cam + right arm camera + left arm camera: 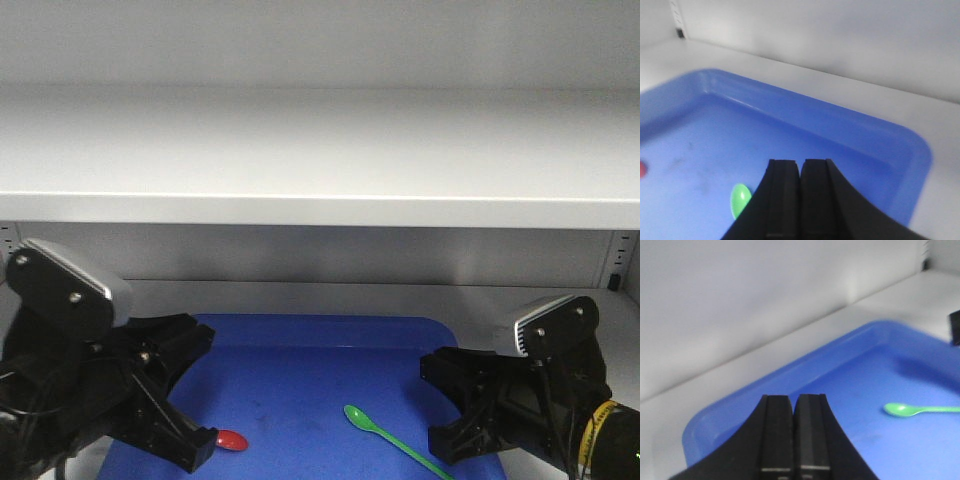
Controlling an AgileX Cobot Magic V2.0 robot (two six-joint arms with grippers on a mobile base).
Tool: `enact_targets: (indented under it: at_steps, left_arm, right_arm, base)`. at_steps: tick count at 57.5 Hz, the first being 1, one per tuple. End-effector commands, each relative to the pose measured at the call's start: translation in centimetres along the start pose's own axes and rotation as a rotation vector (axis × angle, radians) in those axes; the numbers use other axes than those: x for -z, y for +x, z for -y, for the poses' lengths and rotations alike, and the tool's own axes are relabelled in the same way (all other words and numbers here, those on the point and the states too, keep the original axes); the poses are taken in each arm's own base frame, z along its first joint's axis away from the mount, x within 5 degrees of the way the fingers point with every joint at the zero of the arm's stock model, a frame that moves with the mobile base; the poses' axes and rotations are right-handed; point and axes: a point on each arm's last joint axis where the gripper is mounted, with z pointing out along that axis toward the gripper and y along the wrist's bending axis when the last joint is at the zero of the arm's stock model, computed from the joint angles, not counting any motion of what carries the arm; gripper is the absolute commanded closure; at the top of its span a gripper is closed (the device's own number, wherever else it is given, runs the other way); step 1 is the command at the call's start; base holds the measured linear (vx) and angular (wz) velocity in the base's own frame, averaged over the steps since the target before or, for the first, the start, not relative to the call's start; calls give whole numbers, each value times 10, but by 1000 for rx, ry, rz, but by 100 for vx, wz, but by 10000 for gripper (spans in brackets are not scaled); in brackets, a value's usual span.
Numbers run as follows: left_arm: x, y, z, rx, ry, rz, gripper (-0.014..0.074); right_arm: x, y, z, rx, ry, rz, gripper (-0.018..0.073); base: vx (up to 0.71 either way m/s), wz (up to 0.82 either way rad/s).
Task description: Sort red and green spoons into left cabinet
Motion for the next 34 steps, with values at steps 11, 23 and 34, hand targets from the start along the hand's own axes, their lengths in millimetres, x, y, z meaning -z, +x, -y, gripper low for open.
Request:
enact_targets:
  at_steps: [11, 23, 34]
  left_arm:
    - [19, -26, -8, 5, -53, 115, 603]
    - [19, -26, -8, 5, -53, 115, 603]
    - [19, -26, -8, 5, -53, 115, 603]
  right_arm:
    - [7, -22, -7, 38, -59, 105, 564]
    - [7, -21, -6, 38, -53, 101, 564]
    - [7, -21, -6, 38, -53, 101, 564]
  base:
    - [0, 0]
    - [0, 0]
    - [0, 0]
